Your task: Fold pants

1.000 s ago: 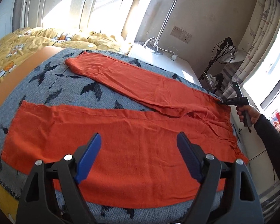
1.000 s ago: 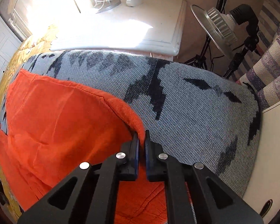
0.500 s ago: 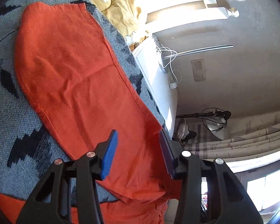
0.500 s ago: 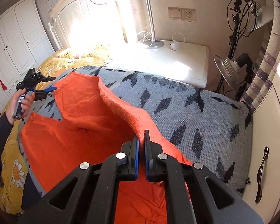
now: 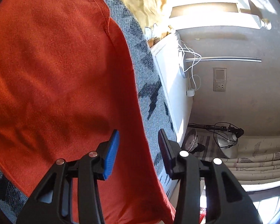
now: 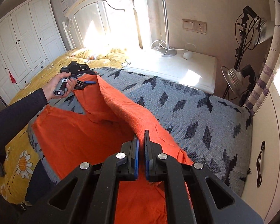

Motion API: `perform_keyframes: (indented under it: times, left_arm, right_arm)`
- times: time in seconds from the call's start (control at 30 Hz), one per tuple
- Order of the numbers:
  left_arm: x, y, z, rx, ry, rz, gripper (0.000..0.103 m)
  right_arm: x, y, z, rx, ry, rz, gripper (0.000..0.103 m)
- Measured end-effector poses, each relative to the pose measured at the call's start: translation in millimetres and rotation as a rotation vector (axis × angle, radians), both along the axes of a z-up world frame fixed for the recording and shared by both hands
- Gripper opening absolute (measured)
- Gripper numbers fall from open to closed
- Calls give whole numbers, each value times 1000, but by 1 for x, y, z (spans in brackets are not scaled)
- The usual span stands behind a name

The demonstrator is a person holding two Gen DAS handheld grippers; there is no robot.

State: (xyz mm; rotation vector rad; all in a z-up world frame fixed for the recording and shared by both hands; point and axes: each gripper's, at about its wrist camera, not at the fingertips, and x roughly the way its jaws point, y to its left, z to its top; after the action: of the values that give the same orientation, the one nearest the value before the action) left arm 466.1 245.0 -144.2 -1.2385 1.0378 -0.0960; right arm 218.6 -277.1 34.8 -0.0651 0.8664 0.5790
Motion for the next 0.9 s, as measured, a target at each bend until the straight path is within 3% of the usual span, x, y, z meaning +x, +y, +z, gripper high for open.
perform_keyframes:
  times: [0.13,0.23,0.3,0.4,0.53,0.6,0.7,0.87,0.9]
  left_arm:
    - [10,5,-1,8,15,6,32]
    - [15,11,5,48,32,-9,3]
    - [4,20,18,54,15,-3,1]
    - [-39,36,52,45,-64,11,1]
    - [-153,50,88,120,-159,19,1]
    - [-216,52,78,132,-150,18,1]
    - [-290,50,38,125,-104,11,1]
    - [-340,42,-5,109,-82,29,1]
    - [-342,42,-7,109,-94,35,2]
  right_arm:
    - [-11,-1,7,4,-13,6,6]
    - [-20,-2,9,-8,-25,13,6]
    - [-24,-6,7,-25,-33,12,6]
    - [-35,-16,0,-10,-37,21,6]
    - [-71,-27,-16,11,-44,65,6]
    - [-92,-33,-32,11,-15,65,6]
    - [-121,-43,-63,21,51,54,6]
    - [-146,-49,-107,31,155,11,6]
    - [-148,-49,-113,36,169,-7,11]
